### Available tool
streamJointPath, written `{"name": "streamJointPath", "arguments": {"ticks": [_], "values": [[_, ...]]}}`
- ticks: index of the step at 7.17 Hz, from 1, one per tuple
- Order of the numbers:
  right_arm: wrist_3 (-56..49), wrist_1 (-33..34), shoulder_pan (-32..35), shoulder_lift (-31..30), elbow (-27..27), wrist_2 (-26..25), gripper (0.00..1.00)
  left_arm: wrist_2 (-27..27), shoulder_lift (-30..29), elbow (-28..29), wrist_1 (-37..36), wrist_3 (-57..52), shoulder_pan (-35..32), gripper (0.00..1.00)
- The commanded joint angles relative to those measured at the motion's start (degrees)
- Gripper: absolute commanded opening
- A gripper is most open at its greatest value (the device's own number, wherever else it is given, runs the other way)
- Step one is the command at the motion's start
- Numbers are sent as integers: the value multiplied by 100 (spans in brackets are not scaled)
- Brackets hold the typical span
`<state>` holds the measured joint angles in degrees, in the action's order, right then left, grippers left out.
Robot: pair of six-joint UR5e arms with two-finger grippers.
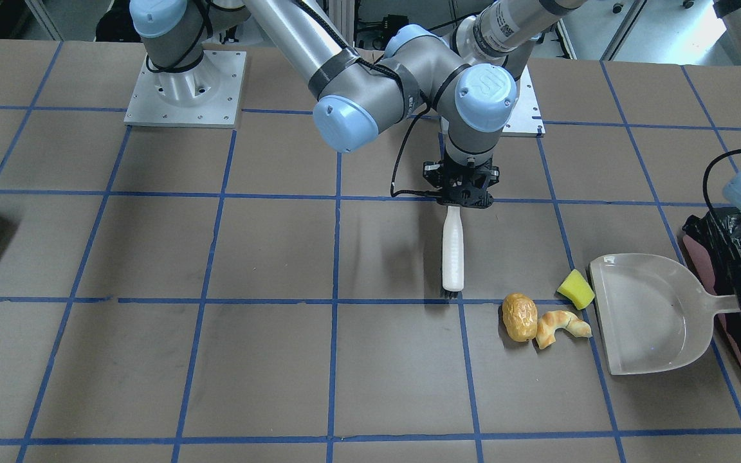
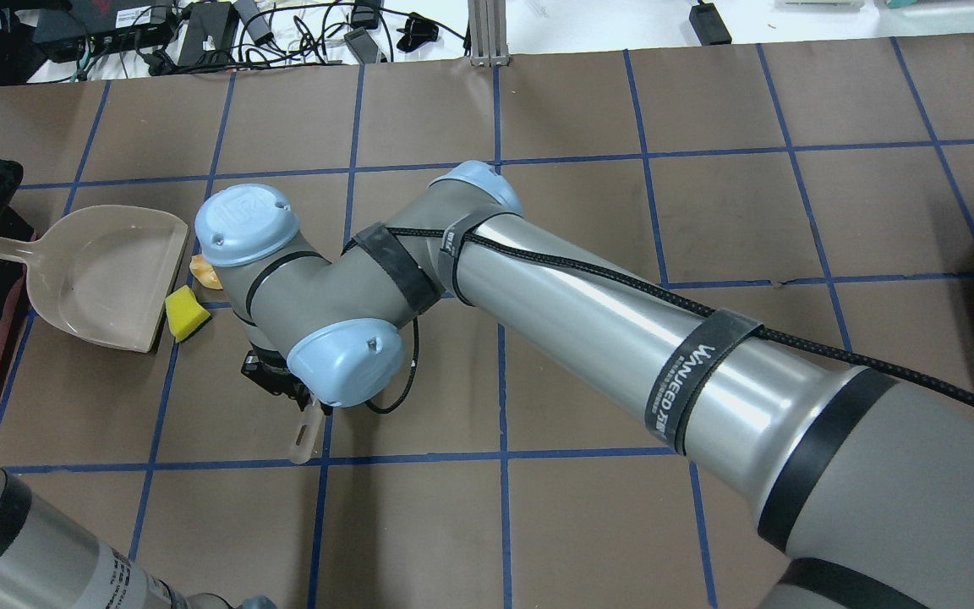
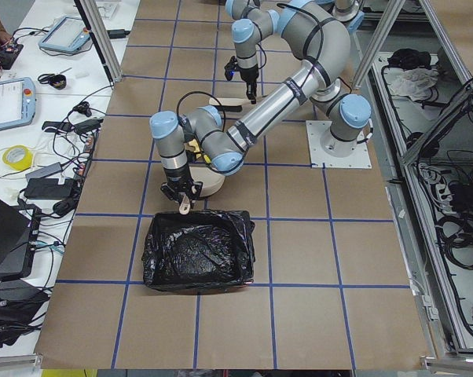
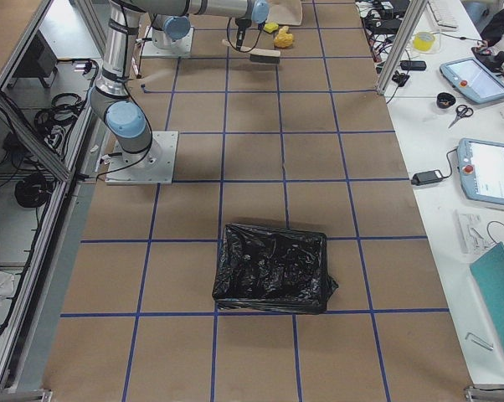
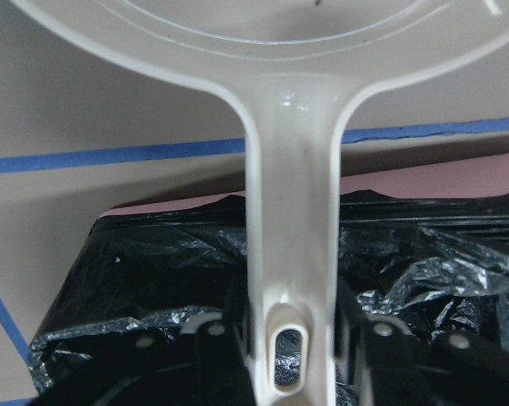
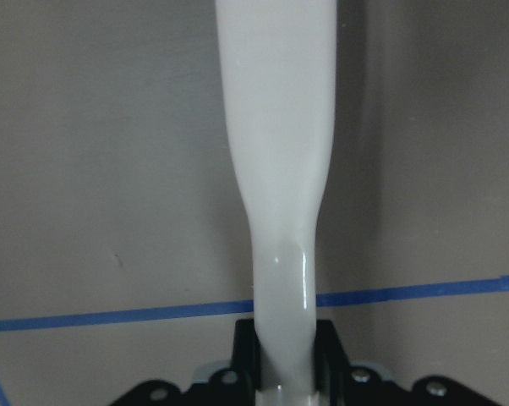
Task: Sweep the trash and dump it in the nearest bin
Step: 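Move the brush with the right gripper behind the bread and sponge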
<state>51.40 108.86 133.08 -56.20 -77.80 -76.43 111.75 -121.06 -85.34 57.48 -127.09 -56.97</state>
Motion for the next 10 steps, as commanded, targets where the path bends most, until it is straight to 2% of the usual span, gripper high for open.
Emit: {"name": "streamJointPath", "arguments": {"ticks": [1,2,3,5,7,10], "values": [[291,12,174,711,1234,198,0,4,-14,-17,0,9,-16,0],[362,-31,271,1133,1719,103,0,4,-23,-17,0,26,-16,0],[362,-23,298,1303,1803,67,0,4,-58,-17,0,35,-16,0],[301,-41,211,1383,1786,-327,0,-4,-67,-17,0,44,-24,0],[301,29,158,1568,1926,-311,0,-5,-93,-17,-9,44,-33,0],[449,56,148,2085,2829,-197,0,-5,-120,-17,-9,44,-33,0]]}}
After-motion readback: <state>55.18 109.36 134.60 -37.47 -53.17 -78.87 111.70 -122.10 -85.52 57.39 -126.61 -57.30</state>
